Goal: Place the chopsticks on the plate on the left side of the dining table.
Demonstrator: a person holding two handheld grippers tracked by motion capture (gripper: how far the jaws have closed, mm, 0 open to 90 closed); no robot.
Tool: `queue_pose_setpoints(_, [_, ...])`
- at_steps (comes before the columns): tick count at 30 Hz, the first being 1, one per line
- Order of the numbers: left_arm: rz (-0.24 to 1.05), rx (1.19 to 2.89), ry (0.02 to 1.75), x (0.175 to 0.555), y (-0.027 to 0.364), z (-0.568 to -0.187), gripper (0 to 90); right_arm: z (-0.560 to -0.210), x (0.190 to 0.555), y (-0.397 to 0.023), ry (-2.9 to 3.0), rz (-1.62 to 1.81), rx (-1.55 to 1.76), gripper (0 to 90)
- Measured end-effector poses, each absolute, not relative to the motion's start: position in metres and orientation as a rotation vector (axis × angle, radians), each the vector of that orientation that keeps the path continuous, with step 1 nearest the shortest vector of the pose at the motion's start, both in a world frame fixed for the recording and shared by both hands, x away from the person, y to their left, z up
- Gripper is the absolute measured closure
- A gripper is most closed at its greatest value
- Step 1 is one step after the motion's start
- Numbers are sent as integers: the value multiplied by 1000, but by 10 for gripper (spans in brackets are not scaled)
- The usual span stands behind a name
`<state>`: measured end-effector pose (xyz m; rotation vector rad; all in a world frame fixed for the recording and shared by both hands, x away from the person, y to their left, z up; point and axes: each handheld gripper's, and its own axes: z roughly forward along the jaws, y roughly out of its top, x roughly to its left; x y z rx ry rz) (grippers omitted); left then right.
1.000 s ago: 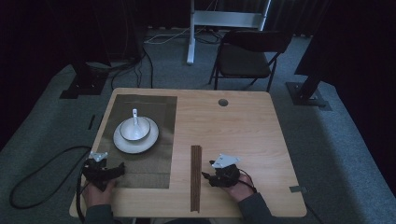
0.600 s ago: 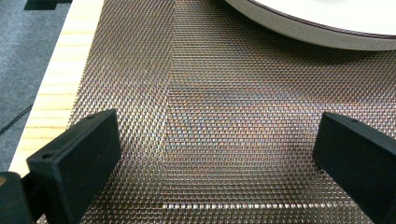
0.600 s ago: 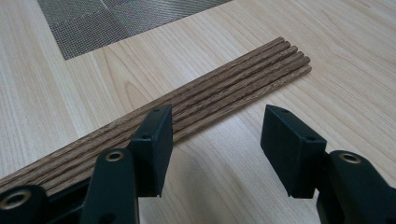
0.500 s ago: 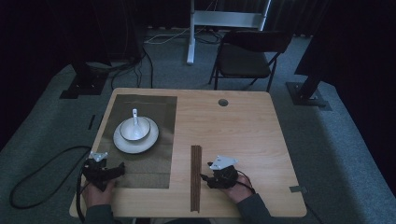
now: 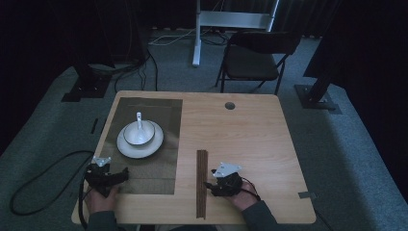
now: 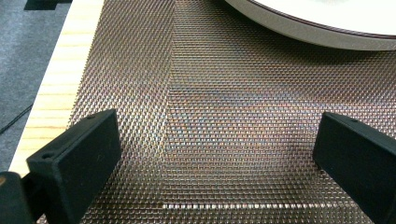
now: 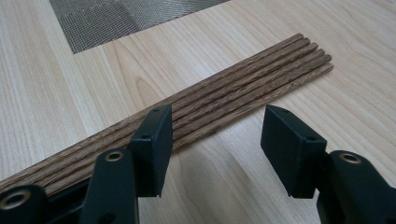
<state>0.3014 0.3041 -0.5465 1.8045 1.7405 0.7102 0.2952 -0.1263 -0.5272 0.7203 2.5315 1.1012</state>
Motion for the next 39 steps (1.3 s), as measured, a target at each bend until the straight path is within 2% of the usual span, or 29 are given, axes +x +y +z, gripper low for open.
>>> queue_pose_setpoints(31, [710, 1804, 1741, 301, 304, -547, 14, -540, 297, -119, 2563, 1048, 722, 435])
queue_pose_setpoints(35, [710, 1804, 1741, 301, 304, -547, 14, -540, 298, -120, 2560, 1037, 736, 455])
queue_pose_setpoints(39, [710, 1805, 1740, 301, 304, -547, 15, -540, 300, -122, 2551, 1030, 749, 518])
